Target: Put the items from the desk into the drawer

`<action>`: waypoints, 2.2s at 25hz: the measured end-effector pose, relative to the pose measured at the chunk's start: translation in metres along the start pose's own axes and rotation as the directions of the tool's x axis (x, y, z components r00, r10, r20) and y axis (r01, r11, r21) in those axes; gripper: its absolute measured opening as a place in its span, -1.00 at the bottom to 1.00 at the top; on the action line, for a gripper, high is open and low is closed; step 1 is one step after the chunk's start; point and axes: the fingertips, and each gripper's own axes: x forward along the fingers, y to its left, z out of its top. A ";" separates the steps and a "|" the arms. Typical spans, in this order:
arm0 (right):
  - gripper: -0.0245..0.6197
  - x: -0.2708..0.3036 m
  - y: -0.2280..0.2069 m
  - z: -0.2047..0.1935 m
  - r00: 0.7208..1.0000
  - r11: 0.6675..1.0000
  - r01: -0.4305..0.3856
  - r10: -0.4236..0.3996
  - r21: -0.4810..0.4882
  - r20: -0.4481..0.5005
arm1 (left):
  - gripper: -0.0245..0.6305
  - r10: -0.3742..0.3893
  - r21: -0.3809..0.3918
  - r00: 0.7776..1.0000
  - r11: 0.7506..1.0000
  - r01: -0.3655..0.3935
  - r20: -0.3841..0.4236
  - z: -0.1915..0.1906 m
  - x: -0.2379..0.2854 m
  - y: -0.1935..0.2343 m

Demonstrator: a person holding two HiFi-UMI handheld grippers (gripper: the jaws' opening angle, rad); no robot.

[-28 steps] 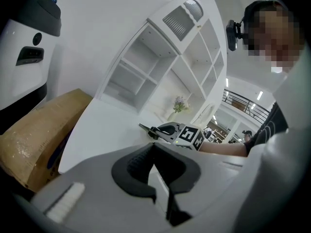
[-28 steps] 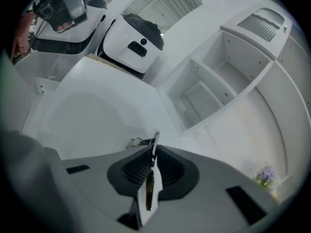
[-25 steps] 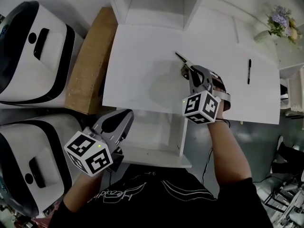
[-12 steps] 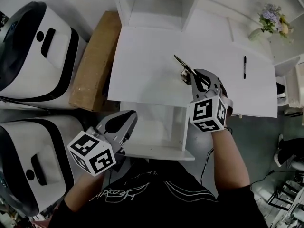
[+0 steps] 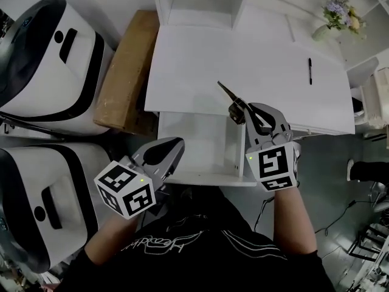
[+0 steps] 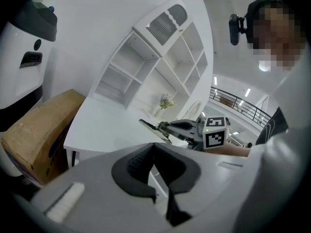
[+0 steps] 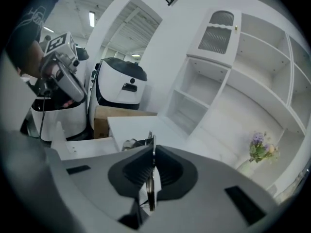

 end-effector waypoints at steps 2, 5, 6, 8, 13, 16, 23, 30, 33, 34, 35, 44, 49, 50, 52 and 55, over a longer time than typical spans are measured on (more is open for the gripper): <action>-0.88 -0.011 0.016 -0.002 1.000 1.000 -0.014 0.014 -0.006 -0.005 | -0.90 -0.008 0.003 1.000 1.000 0.008 -0.003 -0.005 -0.005 -0.004; -0.88 -0.021 0.041 -0.007 0.999 0.999 -0.038 0.038 -0.016 -0.019 | -0.90 -0.012 0.005 1.000 1.000 0.012 -0.008 -0.012 -0.014 -0.007; -0.88 -0.024 0.049 -0.009 0.999 0.999 -0.047 0.047 -0.015 -0.026 | -0.90 -0.013 0.006 1.000 1.000 0.013 -0.010 -0.014 -0.017 -0.008; -0.88 -0.027 0.063 -0.014 0.997 0.998 -0.069 0.069 0.002 -0.035 | -0.90 -0.013 0.007 1.000 1.000 0.013 -0.014 -0.017 -0.022 -0.009; -0.88 -0.023 0.091 -0.026 0.990 0.992 -0.122 0.121 -0.011 -0.067 | -0.90 -0.002 -0.002 1.000 1.000 0.002 -0.017 -0.025 -0.028 -0.006; -0.88 -0.014 0.108 -0.036 0.983 0.986 -0.164 0.162 -0.017 -0.088 | -0.90 0.007 -0.018 1.000 1.000 -0.008 -0.018 -0.032 -0.030 -0.002; -0.88 0.026 0.142 -0.062 0.952 0.961 -0.275 0.272 -0.003 -0.142 | -0.90 0.054 -0.056 0.998 0.997 -0.055 -0.017 -0.042 -0.040 0.015; -0.88 0.074 0.173 -0.087 0.909 0.924 -0.377 0.357 -0.060 -0.215 | -0.90 0.109 -0.083 0.994 0.990 -0.111 -0.023 -0.048 -0.050 0.036; -0.88 0.091 0.185 -0.099 0.890 0.908 -0.412 0.384 -0.073 -0.247 | -0.90 0.130 -0.099 0.991 0.986 -0.132 -0.027 -0.052 -0.053 0.042; -0.88 0.097 0.188 -0.104 0.884 0.904 -0.421 0.389 -0.079 -0.258 | -0.90 0.135 -0.104 0.990 0.985 -0.137 -0.028 -0.053 -0.054 0.044; -0.88 0.102 0.190 -0.108 0.880 0.900 -0.427 0.393 -0.084 -0.268 | -0.90 0.140 -0.108 0.990 0.984 -0.143 -0.030 -0.054 -0.055 0.046; -0.87 0.129 0.205 -0.125 0.860 0.881 -0.459 0.408 -0.114 -0.307 | -0.90 0.183 -0.145 0.982 0.972 -0.187 -0.038 -0.059 -0.058 0.061; -0.87 0.133 0.215 -0.135 0.845 0.863 -0.485 0.421 -0.140 -0.331 | -0.90 0.190 -0.151 0.981 0.970 -0.192 -0.028 -0.061 -0.059 0.066; -0.87 0.133 0.217 -0.138 0.840 0.860 -0.492 0.428 -0.137 -0.334 | -0.90 0.196 -0.155 0.980 0.968 -0.198 -0.027 -0.061 -0.060 0.067; -0.87 0.132 0.222 -0.142 0.824 0.848 -0.515 0.451 -0.124 -0.342 | -0.90 0.202 -0.162 0.979 0.966 -0.203 -0.026 -0.061 -0.060 0.069; -0.87 0.129 0.231 -0.150 0.789 0.822 -0.561 0.495 -0.098 -0.364 | -0.90 0.198 -0.164 0.980 0.966 -0.199 -0.026 -0.061 -0.060 0.070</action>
